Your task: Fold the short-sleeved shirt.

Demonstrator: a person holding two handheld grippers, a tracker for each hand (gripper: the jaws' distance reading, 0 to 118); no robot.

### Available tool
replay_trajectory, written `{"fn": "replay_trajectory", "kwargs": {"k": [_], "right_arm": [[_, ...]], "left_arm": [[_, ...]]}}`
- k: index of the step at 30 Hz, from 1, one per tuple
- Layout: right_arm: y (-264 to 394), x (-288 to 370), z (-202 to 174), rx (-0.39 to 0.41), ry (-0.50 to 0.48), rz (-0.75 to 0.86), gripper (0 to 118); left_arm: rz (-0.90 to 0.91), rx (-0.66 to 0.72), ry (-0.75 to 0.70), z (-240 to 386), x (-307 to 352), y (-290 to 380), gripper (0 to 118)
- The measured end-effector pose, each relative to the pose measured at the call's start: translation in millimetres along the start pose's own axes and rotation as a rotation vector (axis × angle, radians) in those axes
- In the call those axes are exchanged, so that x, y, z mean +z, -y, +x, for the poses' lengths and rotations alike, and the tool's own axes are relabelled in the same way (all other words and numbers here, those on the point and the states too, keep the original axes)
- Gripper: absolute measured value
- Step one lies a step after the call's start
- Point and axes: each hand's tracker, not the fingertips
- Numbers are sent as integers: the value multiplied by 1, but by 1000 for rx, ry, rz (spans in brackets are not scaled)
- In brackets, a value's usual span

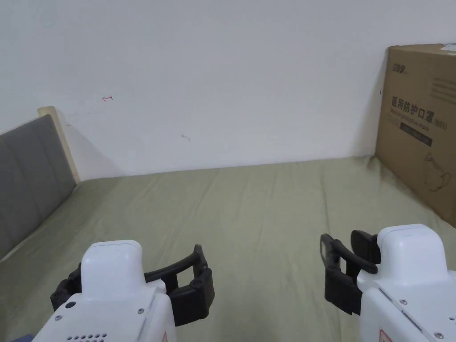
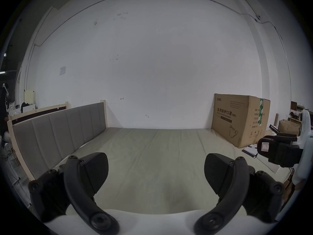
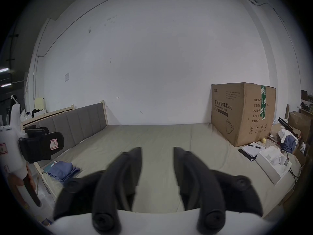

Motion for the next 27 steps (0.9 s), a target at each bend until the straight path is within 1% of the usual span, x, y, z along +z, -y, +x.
{"fn": "replay_trajectory", "kwargs": {"k": [1,4,6,9,11,13,14,16,17,18,20,22,25,27], "right_arm": [[-1,0,1,-2,4,4,49],[-3,2,0,3,13,8,67],[-4,3,1,5,8,11,85],[-3,3,2,-7,9,12,102],[-3,2,2,-19,16,11,104],[-3,1,2,-18,13,4,104],[-4,-1,2,-11,15,-3,104],[-4,-4,1,11,20,-11,104],[-5,-5,1,13,22,-13,104],[-5,-6,1,12,22,-15,104],[-7,-8,3,4,15,-21,104],[-8,-9,4,1,14,-25,104],[-9,-10,4,17,25,-29,104],[-9,-11,4,25,30,-28,104]], "left_arm": [[1,-4,-1,1,1,-2,113],[-16,-41,0,3,2,-8,113],[-27,-44,37,1,4,-12,113],[-87,-22,85,0,3,-20,113],[-97,-3,109,-2,2,-25,113],[-103,0,100,-1,2,-28,113],[-117,-3,81,2,2,-29,113],[-180,-43,-35,10,1,-33,113],[-198,-36,-53,12,0,-33,113],[-187,-26,-30,13,-1,-33,113],[-139,40,59,7,2,-33,113],[-131,36,51,6,3,-35,113],[-58,-39,-3,11,4,-35,113],[-43,-72,-20,13,5,-36,113]]}}
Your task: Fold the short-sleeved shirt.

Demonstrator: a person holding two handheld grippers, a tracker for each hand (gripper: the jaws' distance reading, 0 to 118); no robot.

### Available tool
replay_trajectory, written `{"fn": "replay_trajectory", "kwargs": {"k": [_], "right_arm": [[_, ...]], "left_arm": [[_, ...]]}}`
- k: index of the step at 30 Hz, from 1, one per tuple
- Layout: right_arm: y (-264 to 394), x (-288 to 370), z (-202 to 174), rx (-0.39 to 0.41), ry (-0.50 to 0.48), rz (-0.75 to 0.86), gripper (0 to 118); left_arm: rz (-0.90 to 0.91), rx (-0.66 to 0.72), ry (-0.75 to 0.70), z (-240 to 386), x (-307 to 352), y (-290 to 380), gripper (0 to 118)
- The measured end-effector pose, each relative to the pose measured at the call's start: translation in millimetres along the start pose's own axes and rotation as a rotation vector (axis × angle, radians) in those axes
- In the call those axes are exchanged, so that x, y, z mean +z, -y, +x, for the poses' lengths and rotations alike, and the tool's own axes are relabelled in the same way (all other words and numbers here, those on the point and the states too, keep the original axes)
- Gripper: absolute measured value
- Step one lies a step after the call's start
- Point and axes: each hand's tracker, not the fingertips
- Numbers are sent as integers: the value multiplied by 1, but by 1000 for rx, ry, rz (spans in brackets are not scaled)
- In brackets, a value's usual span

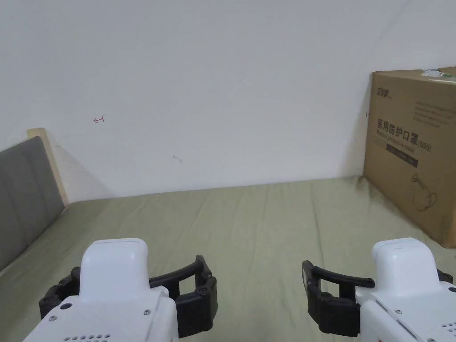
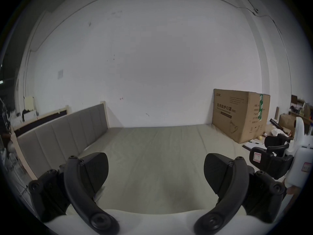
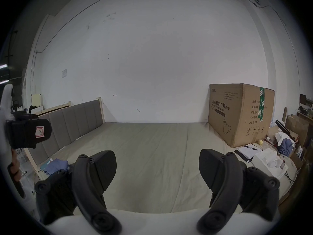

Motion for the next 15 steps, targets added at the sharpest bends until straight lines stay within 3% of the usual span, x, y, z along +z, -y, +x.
{"fn": "replay_trajectory", "kwargs": {"k": [3,7,15], "right_arm": [[1,-1,0,-4,9,-1,104],[2,-3,1,-31,-10,-19,115],[2,-4,-5,14,11,-18,115]], "left_arm": [[-10,28,31,-4,1,-2,113],[-15,47,33,-6,-1,-2,113],[-14,27,21,-5,-4,0,113]]}}
